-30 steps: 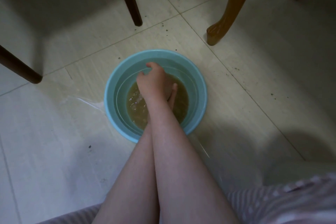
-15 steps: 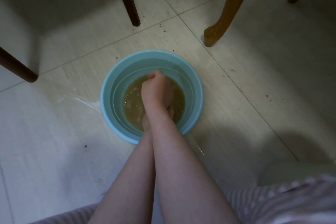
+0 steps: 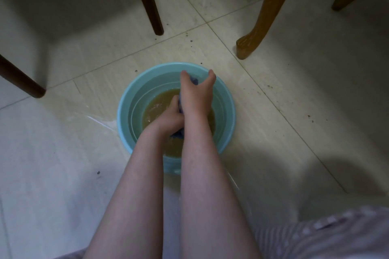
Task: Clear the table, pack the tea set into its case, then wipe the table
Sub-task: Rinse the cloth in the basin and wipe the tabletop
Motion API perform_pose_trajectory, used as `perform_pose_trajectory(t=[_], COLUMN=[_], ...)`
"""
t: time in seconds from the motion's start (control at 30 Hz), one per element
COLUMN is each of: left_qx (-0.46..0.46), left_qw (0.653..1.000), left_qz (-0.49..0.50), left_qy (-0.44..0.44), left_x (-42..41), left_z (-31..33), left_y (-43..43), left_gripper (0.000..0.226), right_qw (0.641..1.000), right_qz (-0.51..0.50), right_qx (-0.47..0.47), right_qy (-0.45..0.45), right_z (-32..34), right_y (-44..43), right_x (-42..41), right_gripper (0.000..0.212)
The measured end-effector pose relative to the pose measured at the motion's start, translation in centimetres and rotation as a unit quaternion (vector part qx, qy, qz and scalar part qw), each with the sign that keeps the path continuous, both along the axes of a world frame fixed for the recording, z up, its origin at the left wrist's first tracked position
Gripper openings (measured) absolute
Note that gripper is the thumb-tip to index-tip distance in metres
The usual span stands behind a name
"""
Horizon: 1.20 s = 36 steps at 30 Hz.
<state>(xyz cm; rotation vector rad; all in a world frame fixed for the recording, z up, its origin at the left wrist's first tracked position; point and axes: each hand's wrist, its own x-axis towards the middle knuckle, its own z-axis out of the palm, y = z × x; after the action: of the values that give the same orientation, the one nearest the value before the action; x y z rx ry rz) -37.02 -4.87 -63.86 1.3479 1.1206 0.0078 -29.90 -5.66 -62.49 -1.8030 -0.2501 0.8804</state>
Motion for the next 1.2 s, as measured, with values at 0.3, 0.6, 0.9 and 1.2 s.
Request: perform_pose_trajectory(t=[0.3, 0.6, 0.9, 1.2], left_qx=[0.032, 0.082, -0.114, -0.221], left_qw=[0.998, 0.978, 0.927, 0.905], left_qz=[0.031, 0.177, 0.348, 0.356], left_qy=[0.032, 0.07, -0.083, -0.069], left_x=[-0.1, 1.2, 1.5, 0.4], left_z=[-2.0, -2.1, 5.8, 17.7], left_y=[1.6, -0.5, -0.9, 0.9], left_gripper=[0.011, 0.026, 0.015, 0.014], right_qw=[0.996, 0.993, 0.993, 0.997], right_qz=[-0.051, -0.103, -0.101, -0.048], right_qx=[-0.051, -0.034, 0.03, -0.019], right_qy=[0.048, -0.05, 0.06, 0.053], right_z=[-3.8, -3.4, 2.7, 17.0], right_y=[0.3, -1.1, -2.6, -1.6], right_x=[-0.1, 1.0, 2.5, 3.3], right_gripper=[0.028, 0.02, 0.014, 0.034])
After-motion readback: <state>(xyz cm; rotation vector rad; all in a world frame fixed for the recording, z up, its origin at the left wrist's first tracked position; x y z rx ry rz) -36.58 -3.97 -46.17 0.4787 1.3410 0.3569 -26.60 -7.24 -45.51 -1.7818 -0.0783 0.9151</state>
